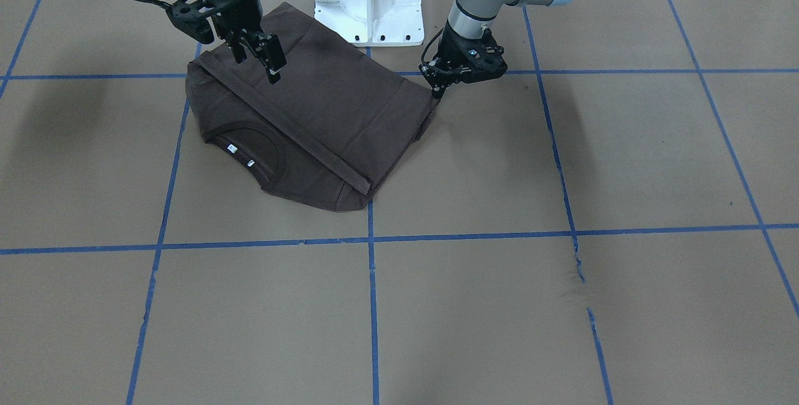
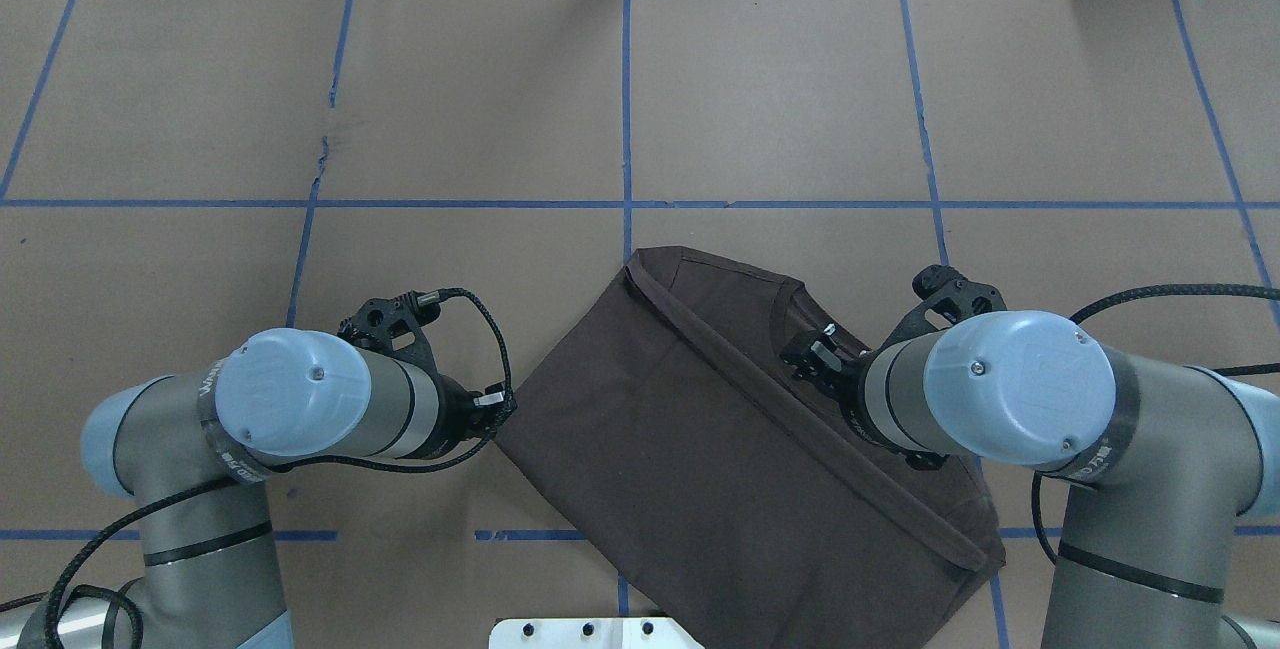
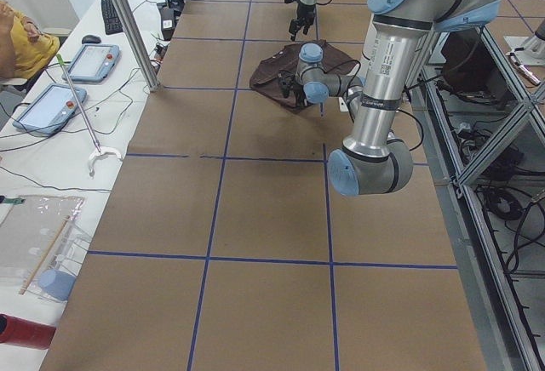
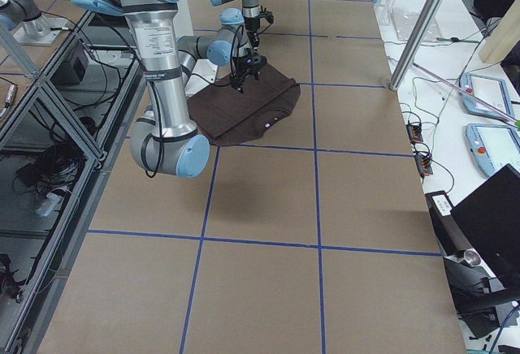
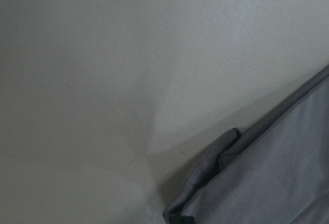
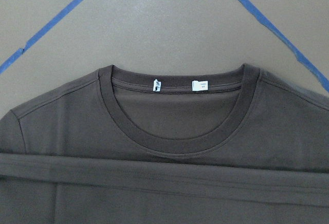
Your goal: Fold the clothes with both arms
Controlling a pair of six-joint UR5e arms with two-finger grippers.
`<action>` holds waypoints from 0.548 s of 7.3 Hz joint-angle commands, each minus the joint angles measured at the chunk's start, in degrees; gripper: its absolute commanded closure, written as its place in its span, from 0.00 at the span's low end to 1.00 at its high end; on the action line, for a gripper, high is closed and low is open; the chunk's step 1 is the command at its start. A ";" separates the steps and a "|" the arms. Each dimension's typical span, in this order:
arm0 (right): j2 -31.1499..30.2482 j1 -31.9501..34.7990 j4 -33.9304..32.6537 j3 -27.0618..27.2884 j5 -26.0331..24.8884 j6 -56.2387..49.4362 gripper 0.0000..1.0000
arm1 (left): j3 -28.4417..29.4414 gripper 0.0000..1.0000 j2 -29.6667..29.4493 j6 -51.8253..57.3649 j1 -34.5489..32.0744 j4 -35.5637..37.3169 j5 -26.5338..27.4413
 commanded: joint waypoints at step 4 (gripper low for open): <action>2.20 1.53 -0.17 0.17 1.49 0.09 0.00 | 16.23 1.00 -10.60 20.42 -17.41 -2.87 0.23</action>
